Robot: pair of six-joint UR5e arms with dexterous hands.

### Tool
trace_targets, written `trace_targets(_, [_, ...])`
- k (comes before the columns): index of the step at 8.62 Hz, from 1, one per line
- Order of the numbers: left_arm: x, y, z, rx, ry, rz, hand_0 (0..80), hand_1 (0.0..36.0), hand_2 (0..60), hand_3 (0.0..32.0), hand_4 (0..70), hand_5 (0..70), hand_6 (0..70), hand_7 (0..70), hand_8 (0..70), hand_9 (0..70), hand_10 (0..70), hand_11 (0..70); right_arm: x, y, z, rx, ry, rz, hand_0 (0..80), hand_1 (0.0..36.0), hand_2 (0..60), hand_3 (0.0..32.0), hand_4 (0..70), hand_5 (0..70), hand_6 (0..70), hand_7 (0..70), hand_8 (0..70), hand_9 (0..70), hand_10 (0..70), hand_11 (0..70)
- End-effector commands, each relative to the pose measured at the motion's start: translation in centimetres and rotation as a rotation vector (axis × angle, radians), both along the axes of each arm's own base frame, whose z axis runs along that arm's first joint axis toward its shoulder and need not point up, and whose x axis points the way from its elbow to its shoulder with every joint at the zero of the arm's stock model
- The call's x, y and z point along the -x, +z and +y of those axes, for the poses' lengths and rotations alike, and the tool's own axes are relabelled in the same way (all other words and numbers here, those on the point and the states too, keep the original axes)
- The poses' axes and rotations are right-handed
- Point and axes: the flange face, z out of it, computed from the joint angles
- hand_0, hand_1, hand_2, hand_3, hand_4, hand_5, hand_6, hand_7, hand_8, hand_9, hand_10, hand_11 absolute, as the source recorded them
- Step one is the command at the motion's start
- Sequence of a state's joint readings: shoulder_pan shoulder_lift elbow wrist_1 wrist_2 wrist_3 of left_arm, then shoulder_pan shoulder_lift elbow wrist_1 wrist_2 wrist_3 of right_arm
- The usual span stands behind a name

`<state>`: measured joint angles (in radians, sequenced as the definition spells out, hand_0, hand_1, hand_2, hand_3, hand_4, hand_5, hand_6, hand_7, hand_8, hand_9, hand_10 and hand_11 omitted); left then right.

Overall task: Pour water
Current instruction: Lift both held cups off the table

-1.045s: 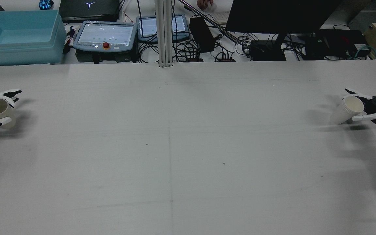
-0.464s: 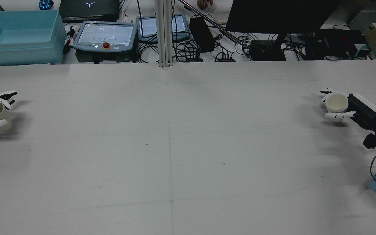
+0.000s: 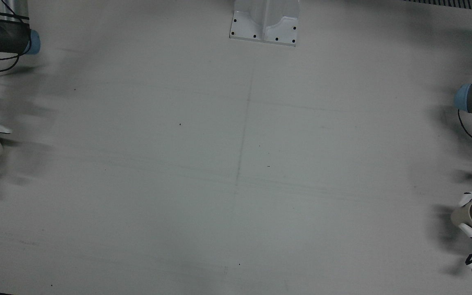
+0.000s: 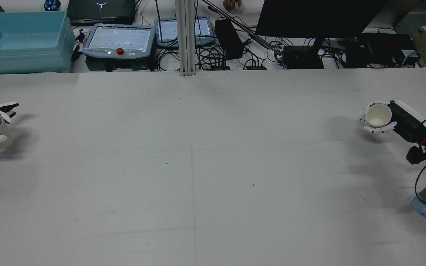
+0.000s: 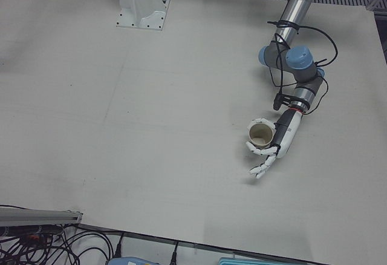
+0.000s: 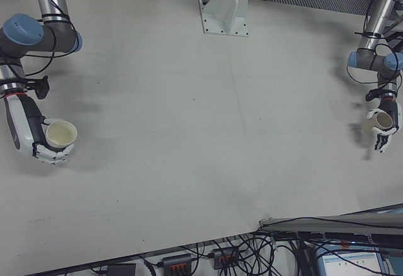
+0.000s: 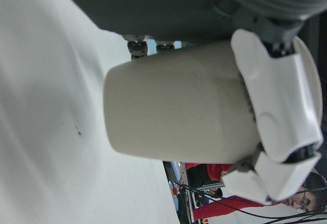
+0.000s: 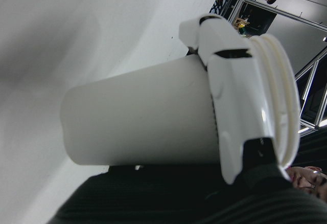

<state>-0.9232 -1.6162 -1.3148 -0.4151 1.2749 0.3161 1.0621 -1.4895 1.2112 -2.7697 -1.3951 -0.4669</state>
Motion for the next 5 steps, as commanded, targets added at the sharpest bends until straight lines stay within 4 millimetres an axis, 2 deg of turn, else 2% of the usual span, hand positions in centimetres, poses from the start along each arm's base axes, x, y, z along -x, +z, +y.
trace_targets(1, [-0.6,-5.6,-0.5,-0.007,0.007,-0.003,56.6,36.0,60.0,0.0,70.0,70.0,12.0,20.7,6.8,9.7,7.1,11.4,-0.1,-3.9,0.1,-0.017,-0.005,-0.077,80.0,36.0,60.0,0.0,52.6,70.0,58.4,70.0,49.5,68.7,38.5,57.4])
trace_targets(2, [-1.0,-9.3,-0.9,-0.020,0.009,-0.003,57.3,36.0,60.0,0.0,70.0,70.0,12.4,20.9,6.9,9.8,7.2,11.6,0.2,-6.3,-0.4,0.022,-0.014,-0.156,80.0,36.0,60.0,0.0,51.3,70.0,57.6,70.0,48.2,66.4,37.0,55.6])
trace_targets(3, [-1.2,-11.6,-0.9,-0.029,0.010,0.002,58.3,36.0,60.0,0.0,70.0,70.0,12.6,20.6,6.6,9.4,7.0,11.5,-1.3,-9.8,-1.4,-0.004,0.020,-0.191,80.0,36.0,60.0,0.0,56.9,70.0,61.3,70.0,49.0,66.1,36.6,54.9])
trace_targets(4, [-1.3,-14.4,-0.7,-0.044,0.013,0.008,58.6,36.0,60.0,0.0,70.0,70.0,12.7,20.3,6.5,9.3,7.0,11.5,-2.1,-14.6,-1.8,-0.031,0.036,-0.204,80.0,36.0,60.0,0.0,55.7,70.0,62.6,70.0,49.9,66.8,38.1,57.0])
trace_targets(5, [-2.0,-17.5,-0.2,-0.076,0.024,-0.003,59.2,36.0,60.0,0.0,70.0,70.0,12.4,20.4,6.4,9.2,6.8,11.3,-3.3,-20.3,-2.5,-0.028,0.061,-0.199,80.0,36.0,60.0,0.0,59.2,70.0,65.6,70.0,51.3,68.5,38.8,57.9])
